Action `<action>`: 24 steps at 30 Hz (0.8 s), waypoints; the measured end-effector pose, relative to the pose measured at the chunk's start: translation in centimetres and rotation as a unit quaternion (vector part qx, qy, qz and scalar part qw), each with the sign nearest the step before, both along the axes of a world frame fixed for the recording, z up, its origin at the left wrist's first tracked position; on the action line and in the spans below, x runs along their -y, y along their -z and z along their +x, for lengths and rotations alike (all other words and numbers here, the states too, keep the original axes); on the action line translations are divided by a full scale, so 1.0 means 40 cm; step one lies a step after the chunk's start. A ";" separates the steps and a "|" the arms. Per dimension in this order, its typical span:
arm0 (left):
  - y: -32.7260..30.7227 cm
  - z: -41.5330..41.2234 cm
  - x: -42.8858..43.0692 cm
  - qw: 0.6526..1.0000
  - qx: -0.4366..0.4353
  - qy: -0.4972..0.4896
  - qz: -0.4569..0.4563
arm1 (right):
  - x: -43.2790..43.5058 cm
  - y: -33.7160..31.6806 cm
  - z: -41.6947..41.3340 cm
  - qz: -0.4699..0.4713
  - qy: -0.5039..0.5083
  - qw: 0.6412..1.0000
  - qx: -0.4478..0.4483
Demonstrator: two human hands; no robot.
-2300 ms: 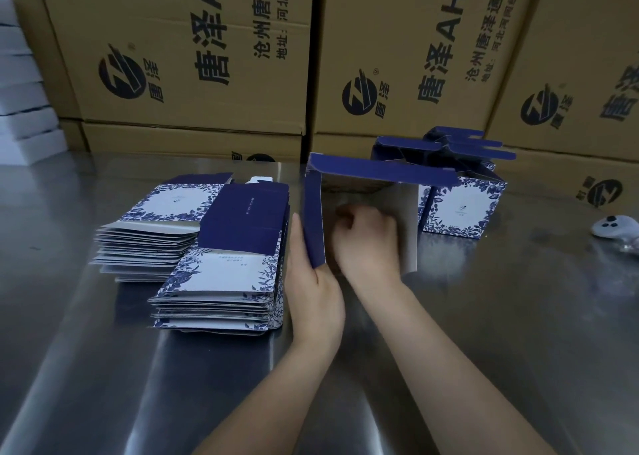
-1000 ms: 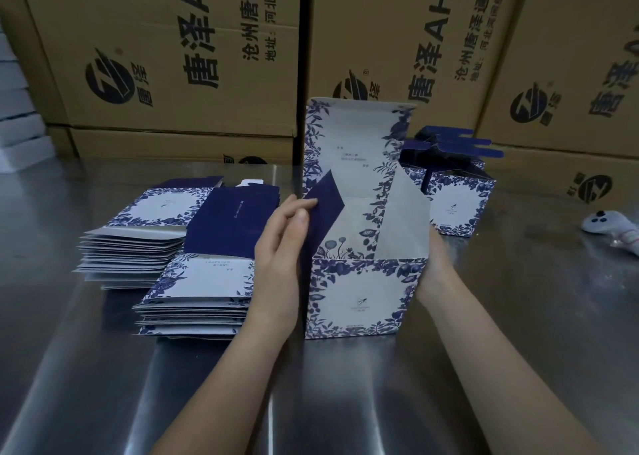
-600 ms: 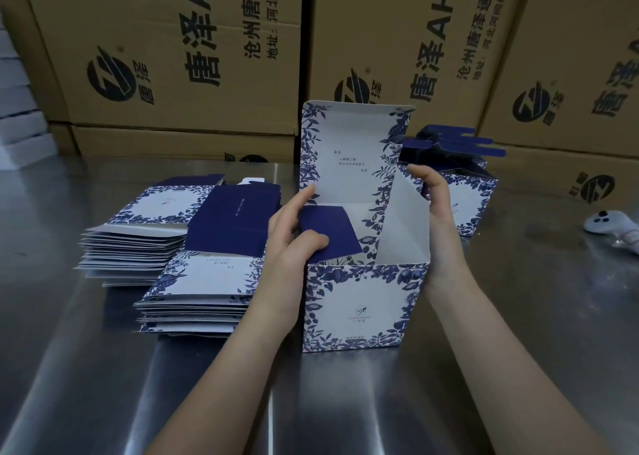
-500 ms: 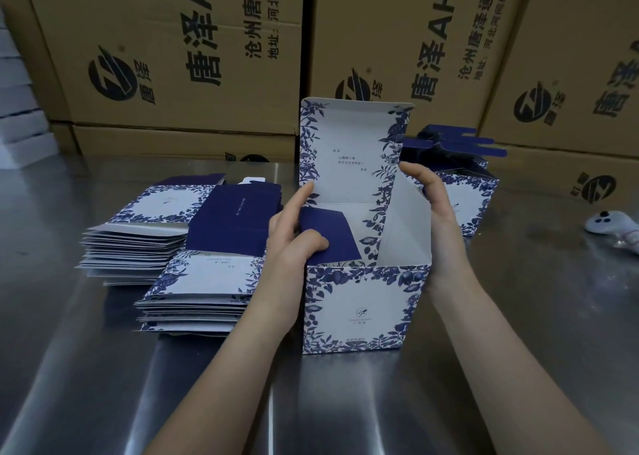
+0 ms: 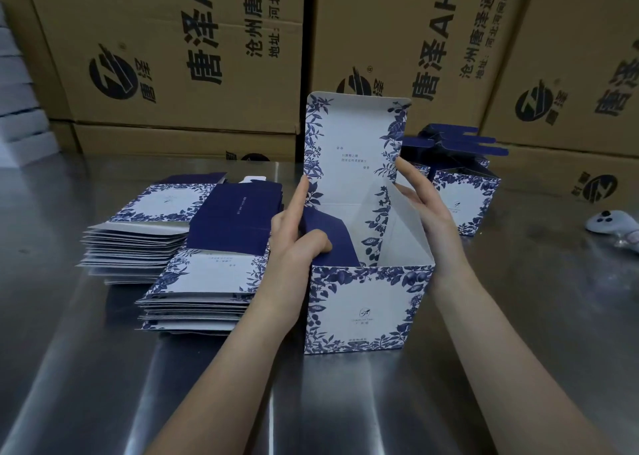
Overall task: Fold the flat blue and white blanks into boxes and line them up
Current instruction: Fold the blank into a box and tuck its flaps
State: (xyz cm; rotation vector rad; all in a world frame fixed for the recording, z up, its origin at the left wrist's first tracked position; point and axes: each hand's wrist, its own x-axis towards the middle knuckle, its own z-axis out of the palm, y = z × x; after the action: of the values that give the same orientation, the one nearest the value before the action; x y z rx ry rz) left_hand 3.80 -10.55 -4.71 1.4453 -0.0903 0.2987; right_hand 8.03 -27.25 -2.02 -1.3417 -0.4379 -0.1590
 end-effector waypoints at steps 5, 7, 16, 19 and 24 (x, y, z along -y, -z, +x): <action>0.019 0.004 0.001 0.999 0.036 0.004 -0.041 | -0.002 0.013 0.013 -0.036 0.025 0.999 0.008; 0.020 0.005 0.000 0.997 0.042 0.002 -0.064 | -0.001 0.016 0.016 -0.029 0.018 0.999 0.014; 0.017 0.006 0.004 0.994 0.036 -0.011 -0.103 | -0.002 0.012 0.015 0.011 -0.019 0.999 -0.036; 0.017 0.005 0.003 0.994 0.040 -0.019 -0.104 | 0.001 0.013 0.019 0.009 -0.020 0.999 -0.033; 0.012 0.001 0.004 0.996 0.041 -0.033 -0.068 | 0.002 0.010 0.007 0.012 -0.031 0.998 -0.048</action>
State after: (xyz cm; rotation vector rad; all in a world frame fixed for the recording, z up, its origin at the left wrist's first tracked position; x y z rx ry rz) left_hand 3.86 -10.70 -5.20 1.3023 -0.0877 0.4101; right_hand 8.31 -27.34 -2.41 -1.3053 -0.3947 -0.0484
